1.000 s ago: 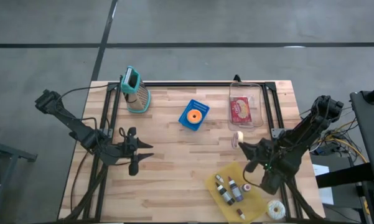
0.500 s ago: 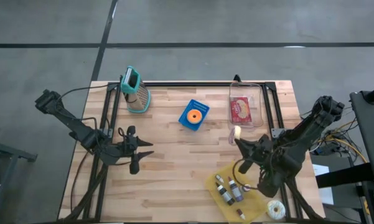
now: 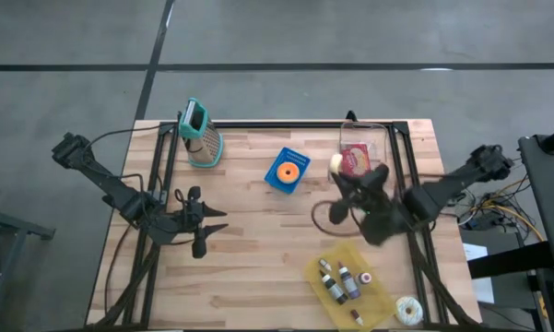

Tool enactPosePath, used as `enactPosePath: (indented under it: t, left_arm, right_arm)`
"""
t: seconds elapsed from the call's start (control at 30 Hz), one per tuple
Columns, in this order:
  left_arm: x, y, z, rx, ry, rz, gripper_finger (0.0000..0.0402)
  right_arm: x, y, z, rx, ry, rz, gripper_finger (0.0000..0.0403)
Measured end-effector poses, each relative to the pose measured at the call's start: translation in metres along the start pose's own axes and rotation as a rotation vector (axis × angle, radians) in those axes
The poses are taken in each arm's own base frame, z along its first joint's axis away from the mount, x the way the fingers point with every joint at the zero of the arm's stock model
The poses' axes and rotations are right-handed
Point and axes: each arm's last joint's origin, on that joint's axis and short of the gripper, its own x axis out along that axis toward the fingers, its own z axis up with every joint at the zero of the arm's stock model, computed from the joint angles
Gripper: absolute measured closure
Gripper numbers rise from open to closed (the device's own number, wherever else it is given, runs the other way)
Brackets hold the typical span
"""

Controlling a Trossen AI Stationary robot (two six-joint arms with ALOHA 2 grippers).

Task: Pick & Place Food Item
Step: Stack the top orange donut on top of the top left orange donut in the blue bin

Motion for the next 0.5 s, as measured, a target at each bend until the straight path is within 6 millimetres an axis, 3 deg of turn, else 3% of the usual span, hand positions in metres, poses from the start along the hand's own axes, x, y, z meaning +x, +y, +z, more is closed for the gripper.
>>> enactPosePath:
  t: [0.2,0.5]
  left_arm:
    - [0.000,0.000,0.000,0.000,0.000,0.001,0.0252]
    - [0.000,0.000,0.000,0.000,0.000,0.000,0.0252]
  right_arm:
    - [0.040,-0.011,0.013,-0.013,0.132,-0.032,0.0384]
    - [0.095,-0.020,0.005,-0.109,0.234,-0.127,0.0384]
